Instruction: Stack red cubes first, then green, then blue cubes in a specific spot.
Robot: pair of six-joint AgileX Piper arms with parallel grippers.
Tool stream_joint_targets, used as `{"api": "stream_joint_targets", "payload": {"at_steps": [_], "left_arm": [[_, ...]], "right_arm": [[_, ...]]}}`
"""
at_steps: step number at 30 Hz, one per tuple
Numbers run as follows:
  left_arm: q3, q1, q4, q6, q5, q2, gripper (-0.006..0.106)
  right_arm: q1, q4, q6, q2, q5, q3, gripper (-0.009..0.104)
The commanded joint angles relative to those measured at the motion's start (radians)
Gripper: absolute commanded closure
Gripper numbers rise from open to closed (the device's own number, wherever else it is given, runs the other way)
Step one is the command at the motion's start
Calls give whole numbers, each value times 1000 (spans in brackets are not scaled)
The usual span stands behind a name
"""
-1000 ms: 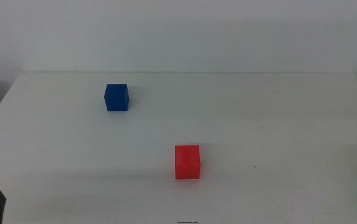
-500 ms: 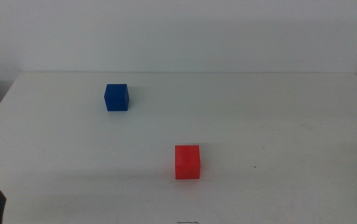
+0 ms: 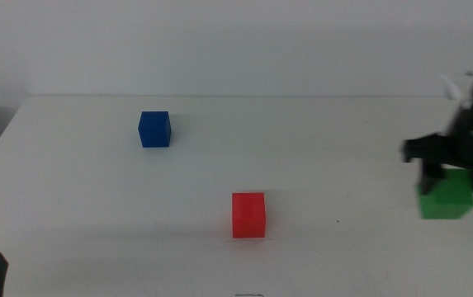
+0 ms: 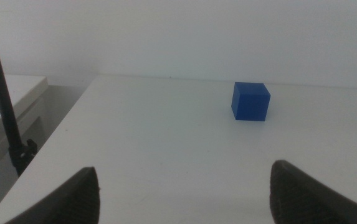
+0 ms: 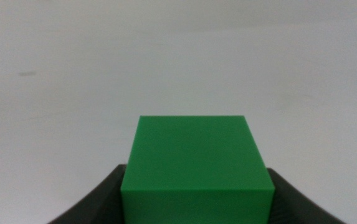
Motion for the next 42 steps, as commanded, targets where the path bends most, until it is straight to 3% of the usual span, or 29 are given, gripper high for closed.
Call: {"api": "stream_joint_targets", "payload": {"at_steps": [1, 8, 13, 17, 29, 42], "left_arm": [[-3, -2, -15, -11, -78, -19, 7], [-3, -2, -15, -11, -78, -19, 7], [-3, -2, -15, -11, -78, -19, 7], [-3, -2, -15, -11, -78, -19, 7], [-3, -2, -15, -11, -78, -19, 7], [-3, -2, -15, -11, -78, -19, 7]], "right_arm": [[81, 1, 47, -28, 86, -58, 96], [243, 20, 123, 82, 86, -232, 96], [321, 84, 175, 206, 86, -408, 96], [377, 92, 237, 280, 86, -522, 96], [470, 109, 305, 396, 86, -638, 96], [477, 96, 327, 435, 86, -637, 96]]}}
